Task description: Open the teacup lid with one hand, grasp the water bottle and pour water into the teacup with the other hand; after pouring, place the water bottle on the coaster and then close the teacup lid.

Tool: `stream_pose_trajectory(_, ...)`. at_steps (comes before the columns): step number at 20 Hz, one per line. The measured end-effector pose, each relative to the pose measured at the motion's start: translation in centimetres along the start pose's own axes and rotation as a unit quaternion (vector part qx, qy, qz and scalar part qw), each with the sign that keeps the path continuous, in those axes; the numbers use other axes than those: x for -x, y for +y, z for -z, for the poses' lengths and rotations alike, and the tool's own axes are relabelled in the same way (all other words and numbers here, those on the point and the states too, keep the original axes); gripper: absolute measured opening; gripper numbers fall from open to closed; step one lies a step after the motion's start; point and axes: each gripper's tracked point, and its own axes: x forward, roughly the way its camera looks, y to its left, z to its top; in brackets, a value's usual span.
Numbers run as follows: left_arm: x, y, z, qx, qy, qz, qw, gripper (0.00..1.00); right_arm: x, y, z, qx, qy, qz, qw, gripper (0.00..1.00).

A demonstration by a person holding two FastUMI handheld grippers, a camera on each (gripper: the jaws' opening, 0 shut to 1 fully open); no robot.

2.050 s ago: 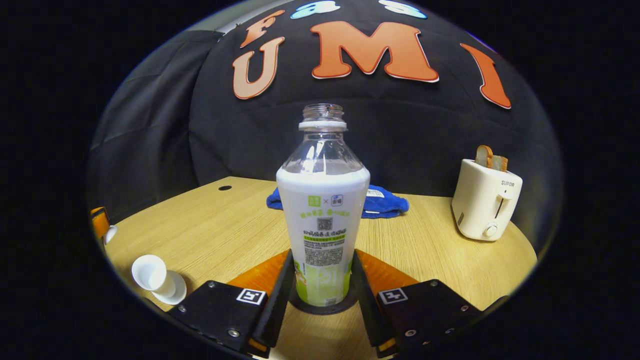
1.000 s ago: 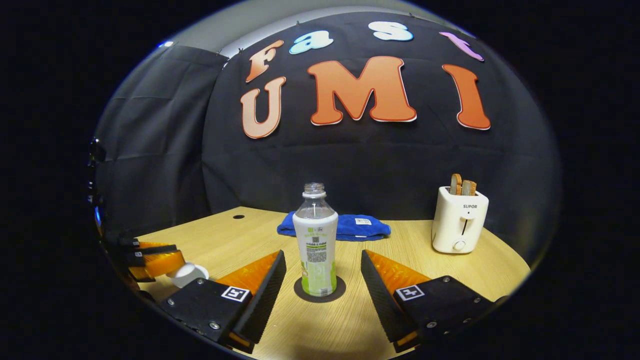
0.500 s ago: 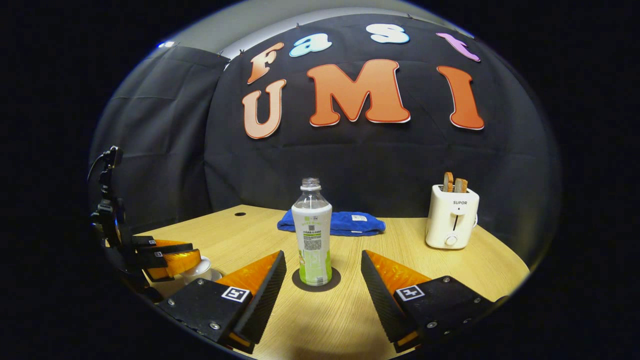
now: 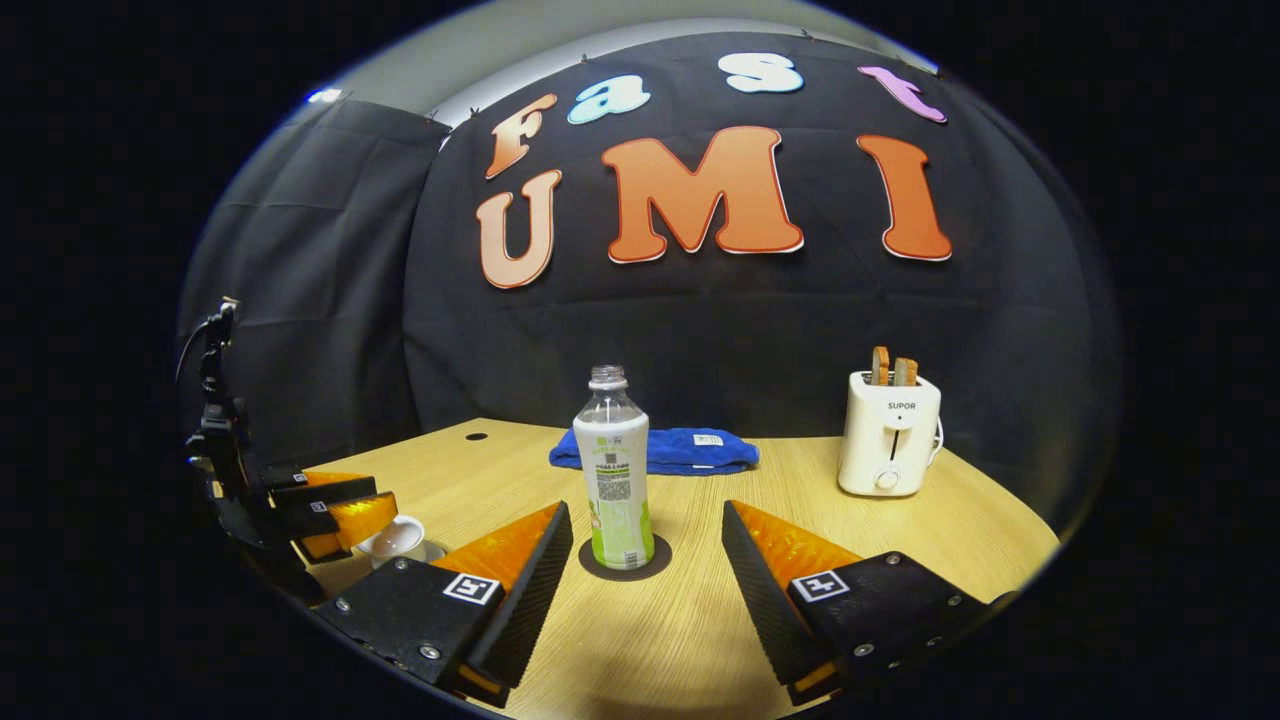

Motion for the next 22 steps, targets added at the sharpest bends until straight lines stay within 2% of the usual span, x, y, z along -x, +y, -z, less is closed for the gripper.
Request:
stream_pose_trajectory(3,0.9,1.7,-3.4,0.035,-0.048,-0.022,0.998,0.54,1.3,0.0,-1.4,0.005,-0.017,0.005,1.000,0.90)
stream_pose_trajectory(4,1.3,2.1,-4.5,0.048,-0.066,-0.027,0.996,0.62,1.8,0.0,-2.0,0.008,-0.023,0.008,1.000,0.90)
stream_pose_trajectory(5,1.8,2.6,-5.7,0.062,-0.085,-0.028,0.994,0.66,2.3,0.1,-2.5,0.010,-0.030,0.010,0.999,0.91)
stream_pose_trajectory(6,2.2,2.7,-6.9,0.079,-0.100,-0.026,0.992,0.63,2.7,0.3,-3.1,0.012,-0.038,0.010,0.999,0.90)
stream_pose_trajectory(7,2.9,2.8,-8.3,0.094,-0.115,-0.018,0.989,0.70,3.2,0.4,-3.6,0.012,-0.041,0.011,0.999,0.90)
stream_pose_trajectory(9,3.6,2.7,-10.1,0.112,-0.129,-0.004,0.985,0.72,4.0,0.8,-4.4,0.015,-0.043,0.013,0.999,0.91)
stream_pose_trajectory(11,4.4,2.8,-11.7,0.115,-0.143,0.001,0.983,0.85,4.6,0.8,-5.6,0.023,-0.053,0.021,0.998,0.95)
stream_pose_trajectory(14,5.6,2.2,-13.9,0.119,-0.162,0.014,0.979,0.87,5.6,0.8,-7.0,0.035,-0.071,0.034,0.996,0.97)
stream_pose_trajectory(15,5.8,1.8,-14.2,0.118,-0.163,0.020,0.979,0.93,5.9,0.8,-7.4,0.039,-0.077,0.037,0.996,0.97)
stream_pose_trajectory(22,6.2,0.6,-15.1,0.111,-0.173,0.030,0.978,0.92,6.6,0.8,-8.6,0.041,-0.091,0.044,0.994,0.97)
